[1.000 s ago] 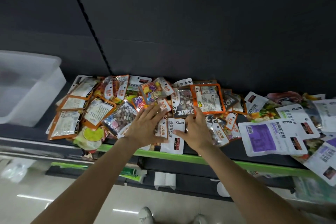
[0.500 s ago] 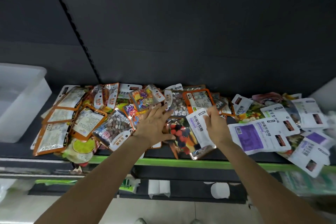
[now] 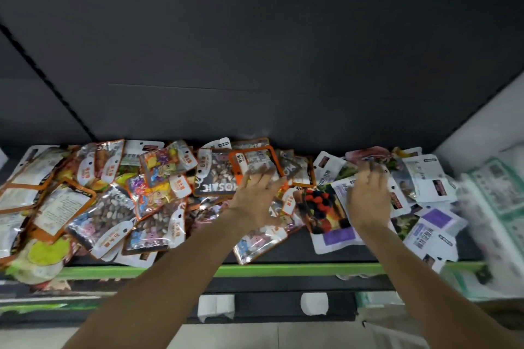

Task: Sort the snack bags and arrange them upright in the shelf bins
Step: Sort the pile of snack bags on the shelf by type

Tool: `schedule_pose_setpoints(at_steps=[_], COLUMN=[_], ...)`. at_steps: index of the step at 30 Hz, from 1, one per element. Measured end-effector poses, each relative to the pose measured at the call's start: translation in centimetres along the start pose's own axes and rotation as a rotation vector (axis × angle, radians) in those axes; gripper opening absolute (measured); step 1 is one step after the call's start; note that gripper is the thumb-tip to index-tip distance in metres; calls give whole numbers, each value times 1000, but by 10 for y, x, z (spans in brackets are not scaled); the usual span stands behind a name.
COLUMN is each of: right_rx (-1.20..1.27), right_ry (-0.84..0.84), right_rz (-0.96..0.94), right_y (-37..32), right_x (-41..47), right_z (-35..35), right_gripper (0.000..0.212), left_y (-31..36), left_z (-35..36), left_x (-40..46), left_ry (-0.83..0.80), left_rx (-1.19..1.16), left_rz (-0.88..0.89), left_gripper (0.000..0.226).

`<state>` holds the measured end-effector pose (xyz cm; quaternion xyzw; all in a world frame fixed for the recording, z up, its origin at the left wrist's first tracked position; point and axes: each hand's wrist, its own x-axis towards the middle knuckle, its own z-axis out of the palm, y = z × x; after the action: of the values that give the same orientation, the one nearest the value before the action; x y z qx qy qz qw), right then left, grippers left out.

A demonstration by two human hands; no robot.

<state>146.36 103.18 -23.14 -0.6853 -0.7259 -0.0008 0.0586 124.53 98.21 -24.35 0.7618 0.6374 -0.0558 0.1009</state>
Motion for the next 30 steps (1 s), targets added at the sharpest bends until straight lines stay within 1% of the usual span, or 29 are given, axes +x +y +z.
schedule_pose_setpoints(at_steps=[1,3,5,8,11,14,16,18,20,23,26,28,30], right_rx=[-21,-71,-135,-189,-231,-232,-153,-30,106,227,162,68,26], right_ry=[-68,-236,-349,-348,-337,-272,-193,-170,-218,-341,-379,-388,-349], right_rz=[-99,-286,-353,-335,-260,-183,-200,-298,-402,-452,-448,-414,-352], right_y=[-2,-8,-5,9,17,14,5,-12,-35,-72,-105,-123,-140], right_x=[-5,-15,-17,-5,5,7,6,3,1,3,5,3,-3], right_z=[6,22,34,34,24,16,16,18,22,28,38,42,40], right_gripper=[60,63,64,67,66,60,61,65,64,71,75,78,79], left_y=[3,6,6,4,-3,-22,-35,-45,-55,-78,-104,-116,-125], left_z=[2,7,11,12,8,4,3,3,3,1,1,0,-1], left_x=[3,6,7,6,2,-12,-22,-29,-33,-42,-56,-61,-64], left_ry=[-16,-33,-44,-62,-61,-59,-49,-14,30,66,40,10,14], left_rx=[12,40,51,59,65,77,85,74,51,41,-34,-68,-107], left_rz=[-29,-73,-97,-121,-186,-275,-300,-313,-333,-376,-430,-417,-391], left_gripper=[106,111,113,113,109,104,103,102,101,97,98,98,100])
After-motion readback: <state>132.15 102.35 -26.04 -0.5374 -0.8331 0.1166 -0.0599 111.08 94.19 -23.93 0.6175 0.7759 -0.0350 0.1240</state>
